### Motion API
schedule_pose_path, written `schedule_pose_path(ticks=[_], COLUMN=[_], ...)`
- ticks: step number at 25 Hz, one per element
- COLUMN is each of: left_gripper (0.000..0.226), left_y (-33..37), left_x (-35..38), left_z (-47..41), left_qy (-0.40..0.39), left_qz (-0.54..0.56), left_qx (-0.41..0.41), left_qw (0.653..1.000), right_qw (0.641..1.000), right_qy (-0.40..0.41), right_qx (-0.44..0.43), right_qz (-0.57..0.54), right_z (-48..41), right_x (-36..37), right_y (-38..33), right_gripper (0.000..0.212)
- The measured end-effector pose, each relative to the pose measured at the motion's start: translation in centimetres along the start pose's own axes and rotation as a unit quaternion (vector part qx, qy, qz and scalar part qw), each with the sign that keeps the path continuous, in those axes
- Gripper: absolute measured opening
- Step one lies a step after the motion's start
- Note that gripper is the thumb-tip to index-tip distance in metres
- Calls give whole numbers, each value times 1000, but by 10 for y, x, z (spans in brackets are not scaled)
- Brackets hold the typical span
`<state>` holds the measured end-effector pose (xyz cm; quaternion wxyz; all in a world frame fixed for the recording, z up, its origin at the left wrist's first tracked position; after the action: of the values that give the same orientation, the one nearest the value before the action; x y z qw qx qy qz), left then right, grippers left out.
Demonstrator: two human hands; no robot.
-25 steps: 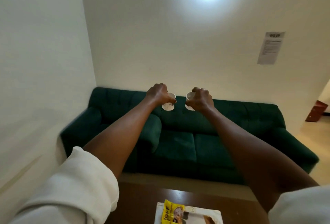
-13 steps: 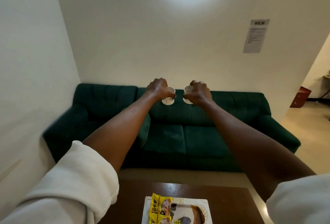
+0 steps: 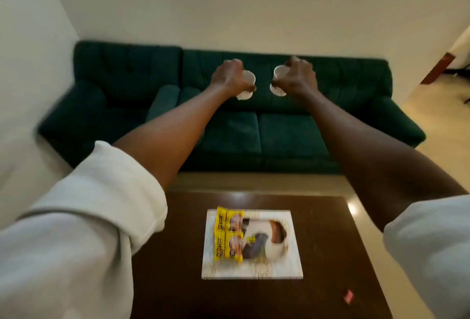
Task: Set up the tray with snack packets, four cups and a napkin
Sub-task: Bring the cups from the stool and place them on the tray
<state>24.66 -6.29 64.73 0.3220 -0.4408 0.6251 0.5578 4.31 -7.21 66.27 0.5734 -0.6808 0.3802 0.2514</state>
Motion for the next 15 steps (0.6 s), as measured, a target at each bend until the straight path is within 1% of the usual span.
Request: schedule_pose_path(ticks=[4, 9, 11, 15], left_gripper=[64, 65, 64, 62], left_y=[-57, -129, -146, -156], left_x=[111, 239, 293, 388], left_z=[15, 55, 77, 125], left_qy=[-83, -180, -210, -262], left_qz=[19, 39, 42, 50], left_qx=[-42, -128, -146, -151], left_qw=[995, 975, 966, 952], right_qw=[996, 977, 969, 955], right_qy=[-61, -164, -194, -236], right_qx=[59, 130, 149, 174], right_qz=[18, 37, 38, 37], right_z=[16, 63, 88, 143], right_x=[98, 224, 267, 329], right_y=[67, 157, 190, 254], right_gripper=[66, 66, 66, 63])
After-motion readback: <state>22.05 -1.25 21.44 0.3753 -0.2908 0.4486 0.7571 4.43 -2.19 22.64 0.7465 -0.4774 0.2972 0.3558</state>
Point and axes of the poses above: each hand's wrist, its own z-axis away from the middle knuckle, its own x-axis out of the palm, y = z × x, the point moved 7 cm from there along -z, towards the middle knuckle, and after that the axes turned 5 degrees about -z, right-handed, at the moved point
